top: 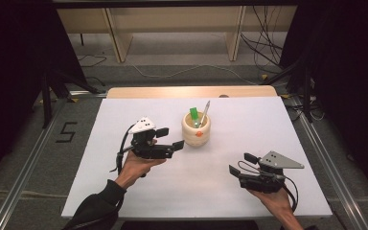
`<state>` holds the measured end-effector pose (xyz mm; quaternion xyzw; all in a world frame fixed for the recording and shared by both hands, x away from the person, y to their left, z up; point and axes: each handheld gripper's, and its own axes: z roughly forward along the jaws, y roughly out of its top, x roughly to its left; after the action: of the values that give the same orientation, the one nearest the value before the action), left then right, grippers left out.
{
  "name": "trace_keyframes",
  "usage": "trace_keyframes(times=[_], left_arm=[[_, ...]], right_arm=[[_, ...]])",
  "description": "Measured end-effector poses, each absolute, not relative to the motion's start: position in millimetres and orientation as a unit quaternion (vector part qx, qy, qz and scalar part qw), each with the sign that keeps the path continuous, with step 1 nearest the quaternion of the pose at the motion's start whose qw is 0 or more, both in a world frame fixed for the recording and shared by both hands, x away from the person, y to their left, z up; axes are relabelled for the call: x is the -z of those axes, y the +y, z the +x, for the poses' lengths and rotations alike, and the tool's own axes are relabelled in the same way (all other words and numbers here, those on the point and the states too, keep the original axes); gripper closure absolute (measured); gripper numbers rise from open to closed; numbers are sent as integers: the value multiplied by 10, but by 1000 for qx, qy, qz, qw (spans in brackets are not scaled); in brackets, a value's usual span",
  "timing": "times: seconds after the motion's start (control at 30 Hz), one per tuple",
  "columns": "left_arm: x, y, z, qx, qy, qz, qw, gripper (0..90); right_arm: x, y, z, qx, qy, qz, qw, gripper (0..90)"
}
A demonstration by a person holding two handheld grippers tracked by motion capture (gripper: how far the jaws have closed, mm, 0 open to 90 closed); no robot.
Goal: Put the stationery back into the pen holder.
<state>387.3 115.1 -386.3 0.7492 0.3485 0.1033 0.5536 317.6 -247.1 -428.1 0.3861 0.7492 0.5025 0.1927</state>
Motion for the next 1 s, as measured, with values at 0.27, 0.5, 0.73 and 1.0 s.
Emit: trace_keyframes(times=[0.27,0.5,0.73,1.0], left_arm=[[3913,1296,3722,-113,346,745,559,197],[4012,1416,3532,-121,345,750,551,195],[4050,1495,3402,-128,340,752,551,191],[4088,1580,3305,-137,337,748,555,189]], right_arm=[[4281,-2475,3170,-502,748,388,193,272],[4275,-2482,3158,-502,749,388,192,272],[4268,-2478,3145,-502,748,389,193,272],[4269,-2478,3140,-501,748,389,193,272]])
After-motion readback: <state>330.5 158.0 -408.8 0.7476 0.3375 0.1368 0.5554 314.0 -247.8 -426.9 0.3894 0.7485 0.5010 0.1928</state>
